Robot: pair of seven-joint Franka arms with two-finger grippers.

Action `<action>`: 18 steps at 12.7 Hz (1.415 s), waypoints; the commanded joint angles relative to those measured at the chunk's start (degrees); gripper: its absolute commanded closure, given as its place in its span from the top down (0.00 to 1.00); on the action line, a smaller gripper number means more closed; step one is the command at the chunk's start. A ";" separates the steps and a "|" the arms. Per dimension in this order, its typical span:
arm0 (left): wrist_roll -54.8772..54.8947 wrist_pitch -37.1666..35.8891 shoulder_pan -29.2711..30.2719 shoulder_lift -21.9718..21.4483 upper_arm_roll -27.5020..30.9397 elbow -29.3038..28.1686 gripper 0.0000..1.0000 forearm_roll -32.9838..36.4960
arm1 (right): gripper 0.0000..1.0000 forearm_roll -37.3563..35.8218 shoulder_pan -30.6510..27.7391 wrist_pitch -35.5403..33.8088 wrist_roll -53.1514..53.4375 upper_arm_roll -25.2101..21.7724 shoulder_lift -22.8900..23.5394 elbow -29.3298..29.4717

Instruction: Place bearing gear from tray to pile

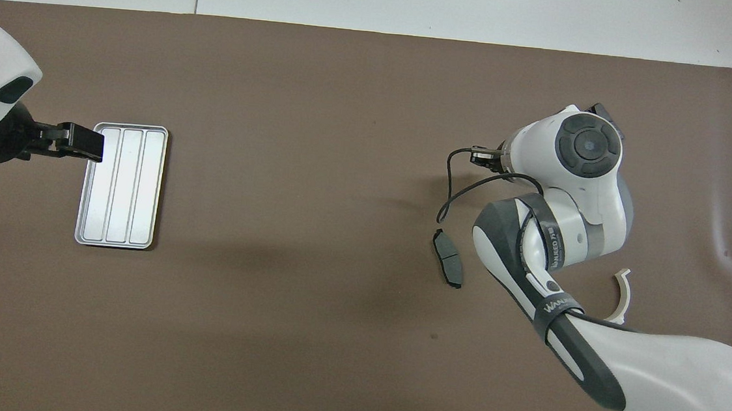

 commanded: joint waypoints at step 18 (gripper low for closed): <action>0.13 -1.38 3.22 -0.69 0.22 0.18 1.00 -1.82 | 1.00 6.46 -9.84 -26.71 -12.10 0.84 -22.22 1.95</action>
